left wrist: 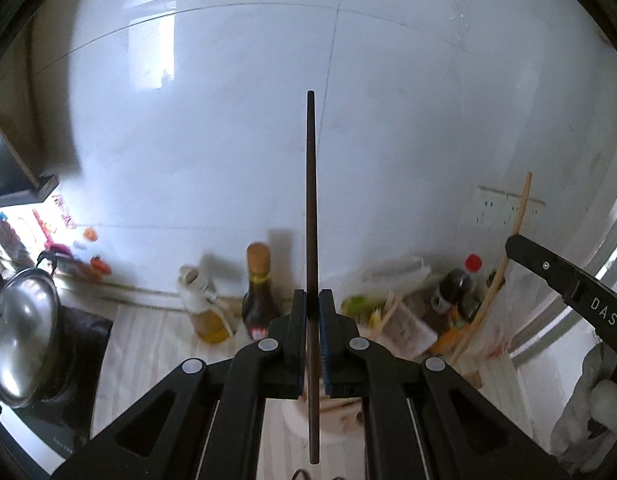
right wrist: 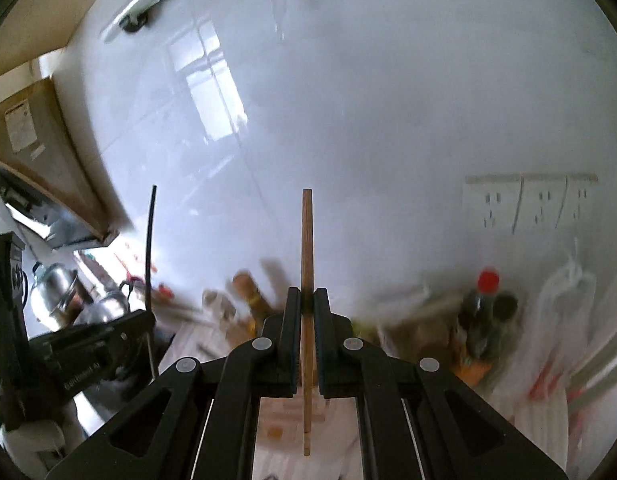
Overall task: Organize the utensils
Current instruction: 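Lower both held chopsticks upright into the holder's slotted top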
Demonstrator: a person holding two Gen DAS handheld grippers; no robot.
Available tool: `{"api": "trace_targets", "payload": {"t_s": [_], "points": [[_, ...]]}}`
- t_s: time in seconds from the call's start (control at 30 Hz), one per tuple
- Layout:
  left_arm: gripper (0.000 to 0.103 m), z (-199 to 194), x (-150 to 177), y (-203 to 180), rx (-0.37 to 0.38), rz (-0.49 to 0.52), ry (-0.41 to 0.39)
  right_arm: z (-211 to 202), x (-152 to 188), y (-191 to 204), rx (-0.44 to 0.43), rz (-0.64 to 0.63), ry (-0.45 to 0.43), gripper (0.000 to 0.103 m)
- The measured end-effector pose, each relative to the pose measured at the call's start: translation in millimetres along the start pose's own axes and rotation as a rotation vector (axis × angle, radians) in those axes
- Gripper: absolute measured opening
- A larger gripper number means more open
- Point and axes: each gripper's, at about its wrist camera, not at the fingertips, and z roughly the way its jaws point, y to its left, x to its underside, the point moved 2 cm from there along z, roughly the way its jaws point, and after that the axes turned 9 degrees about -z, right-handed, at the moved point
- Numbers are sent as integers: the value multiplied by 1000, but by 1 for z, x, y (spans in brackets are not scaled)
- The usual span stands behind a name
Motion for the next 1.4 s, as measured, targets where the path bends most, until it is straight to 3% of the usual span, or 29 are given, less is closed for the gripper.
{"api": "trace_targets", "payload": {"t_s": [0.27,0.43,0.7,1.4], "points": [[3,51,-20,1,-1,-41,13,40,-19,-2,17,37,-50,6],[3,85,-13,1,-4,-64,33,69,0,-9,28,83,-53,6],[3,122,12,-8,-23,-37,76,84,34,-18,11,112,-50,6],[3,81,50,-1,-12,24,93,48,88,-29,-32,154,-15,6]]}}
